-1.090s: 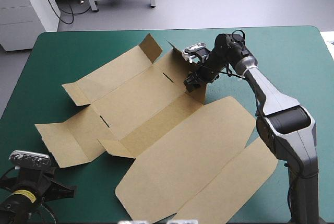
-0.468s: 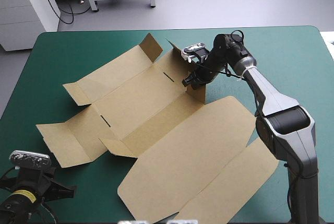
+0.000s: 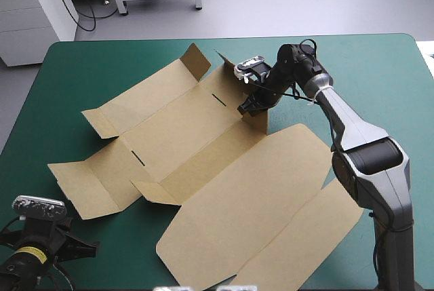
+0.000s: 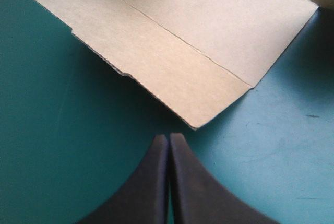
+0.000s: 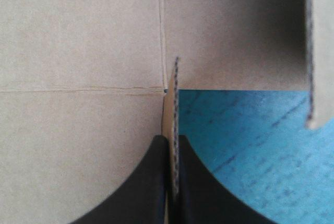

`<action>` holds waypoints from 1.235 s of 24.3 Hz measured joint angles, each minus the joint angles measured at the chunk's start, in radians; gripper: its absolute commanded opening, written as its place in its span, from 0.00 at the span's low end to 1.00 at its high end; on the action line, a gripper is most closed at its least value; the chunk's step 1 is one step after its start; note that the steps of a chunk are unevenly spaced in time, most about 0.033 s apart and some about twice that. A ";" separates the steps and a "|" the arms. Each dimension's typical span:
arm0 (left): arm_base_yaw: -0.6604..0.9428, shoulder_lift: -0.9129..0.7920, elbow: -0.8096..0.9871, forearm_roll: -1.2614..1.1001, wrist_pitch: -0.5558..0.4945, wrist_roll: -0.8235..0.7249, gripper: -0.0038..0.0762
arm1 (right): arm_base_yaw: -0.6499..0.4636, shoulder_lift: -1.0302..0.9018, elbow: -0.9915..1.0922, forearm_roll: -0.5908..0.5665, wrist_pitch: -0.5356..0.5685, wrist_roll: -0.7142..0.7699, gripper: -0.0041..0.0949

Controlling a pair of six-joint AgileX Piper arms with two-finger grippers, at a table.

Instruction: Fold the box

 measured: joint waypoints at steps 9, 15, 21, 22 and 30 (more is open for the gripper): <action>0.000 0.000 0.000 0.012 0.000 0.000 0.04 | 0.006 0.003 -0.016 -0.011 -0.104 -0.322 0.02; 0.000 0.000 0.000 0.057 0.000 0.000 0.04 | 0.081 0.004 -0.062 -0.020 -0.170 -0.549 0.02; 0.000 0.000 0.000 0.060 0.000 0.000 0.04 | 0.208 0.005 -0.065 0.056 -0.230 -0.719 0.02; 0.000 0.000 0.000 0.061 0.000 0.000 0.04 | 0.219 0.005 -0.065 0.056 -0.232 -0.727 0.02; 0.000 0.000 0.000 0.062 0.000 0.000 0.04 | 0.289 0.052 -0.069 0.093 -0.272 -0.804 0.02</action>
